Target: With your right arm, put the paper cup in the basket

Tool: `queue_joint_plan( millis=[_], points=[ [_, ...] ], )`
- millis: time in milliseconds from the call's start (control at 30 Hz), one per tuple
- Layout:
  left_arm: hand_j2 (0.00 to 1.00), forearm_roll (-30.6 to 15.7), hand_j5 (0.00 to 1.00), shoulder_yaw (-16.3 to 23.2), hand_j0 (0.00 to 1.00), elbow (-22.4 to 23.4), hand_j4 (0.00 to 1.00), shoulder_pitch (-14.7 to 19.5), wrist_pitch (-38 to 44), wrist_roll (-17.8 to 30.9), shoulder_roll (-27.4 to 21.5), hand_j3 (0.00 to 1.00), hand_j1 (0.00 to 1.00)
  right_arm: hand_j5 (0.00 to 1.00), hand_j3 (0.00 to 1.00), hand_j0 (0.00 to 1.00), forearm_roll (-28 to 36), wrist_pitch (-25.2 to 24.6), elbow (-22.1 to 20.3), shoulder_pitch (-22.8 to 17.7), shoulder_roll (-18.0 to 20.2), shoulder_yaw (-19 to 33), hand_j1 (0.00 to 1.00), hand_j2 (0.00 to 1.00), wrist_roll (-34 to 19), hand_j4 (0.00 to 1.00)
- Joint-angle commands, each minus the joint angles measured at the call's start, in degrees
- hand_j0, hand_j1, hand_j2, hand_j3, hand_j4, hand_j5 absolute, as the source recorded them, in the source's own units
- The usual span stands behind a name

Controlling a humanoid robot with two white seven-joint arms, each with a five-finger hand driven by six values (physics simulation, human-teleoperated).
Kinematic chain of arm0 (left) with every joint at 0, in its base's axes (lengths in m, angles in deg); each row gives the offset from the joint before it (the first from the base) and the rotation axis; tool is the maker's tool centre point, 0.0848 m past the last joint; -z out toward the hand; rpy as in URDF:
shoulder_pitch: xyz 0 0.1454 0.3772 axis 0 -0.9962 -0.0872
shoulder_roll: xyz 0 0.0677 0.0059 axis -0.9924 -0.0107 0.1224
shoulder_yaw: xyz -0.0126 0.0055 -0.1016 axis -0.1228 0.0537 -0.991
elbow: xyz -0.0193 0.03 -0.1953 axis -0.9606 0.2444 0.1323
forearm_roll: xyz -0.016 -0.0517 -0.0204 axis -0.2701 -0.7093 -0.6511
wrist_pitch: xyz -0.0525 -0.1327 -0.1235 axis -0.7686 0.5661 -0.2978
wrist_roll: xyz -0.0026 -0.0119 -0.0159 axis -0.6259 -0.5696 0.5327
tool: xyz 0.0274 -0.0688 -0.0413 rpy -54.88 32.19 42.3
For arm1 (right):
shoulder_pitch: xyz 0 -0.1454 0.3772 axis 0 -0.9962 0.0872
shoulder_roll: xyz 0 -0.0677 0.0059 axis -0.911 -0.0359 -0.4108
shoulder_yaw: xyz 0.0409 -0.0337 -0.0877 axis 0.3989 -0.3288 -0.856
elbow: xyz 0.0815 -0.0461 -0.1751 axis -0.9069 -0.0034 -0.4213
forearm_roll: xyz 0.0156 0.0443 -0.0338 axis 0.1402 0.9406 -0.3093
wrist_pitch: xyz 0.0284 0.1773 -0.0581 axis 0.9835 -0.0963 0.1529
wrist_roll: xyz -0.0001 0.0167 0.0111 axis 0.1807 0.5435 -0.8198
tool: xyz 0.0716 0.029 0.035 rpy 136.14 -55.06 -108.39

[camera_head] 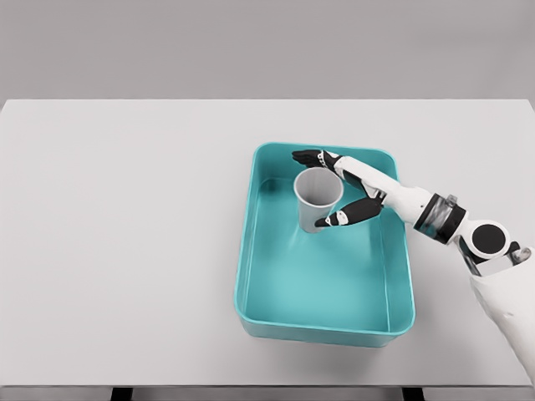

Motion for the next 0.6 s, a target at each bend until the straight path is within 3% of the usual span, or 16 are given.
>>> queue_joint_plan(
  millis=[0,433,567],
  points=[
    [1.00,0.01,1.00,0.01,1.00,0.01,1.00,0.00,0.00,0.01,0.00,1.00,1.00,0.98,0.98,0.98,0.37,-0.15,-0.16,0.00,0.16,0.09,0.98,0.98,0.01,0.98],
    [1.00,-0.07,1.00,0.01,1.00,0.01,1.00,0.00,0.00,0.01,0.00,1.00,1.00,0.98,0.98,0.98,0.37,-0.24,-1.12,0.18,0.60,0.36,0.98,0.98,0.01,0.98],
    [1.00,-0.07,1.00,0.01,1.00,0.01,1.00,-0.09,0.00,0.01,0.00,1.00,1.00,0.98,0.98,0.98,0.63,-0.59,-3.32,0.00,1.12,0.44,0.98,0.98,0.01,0.98]
  ],
)
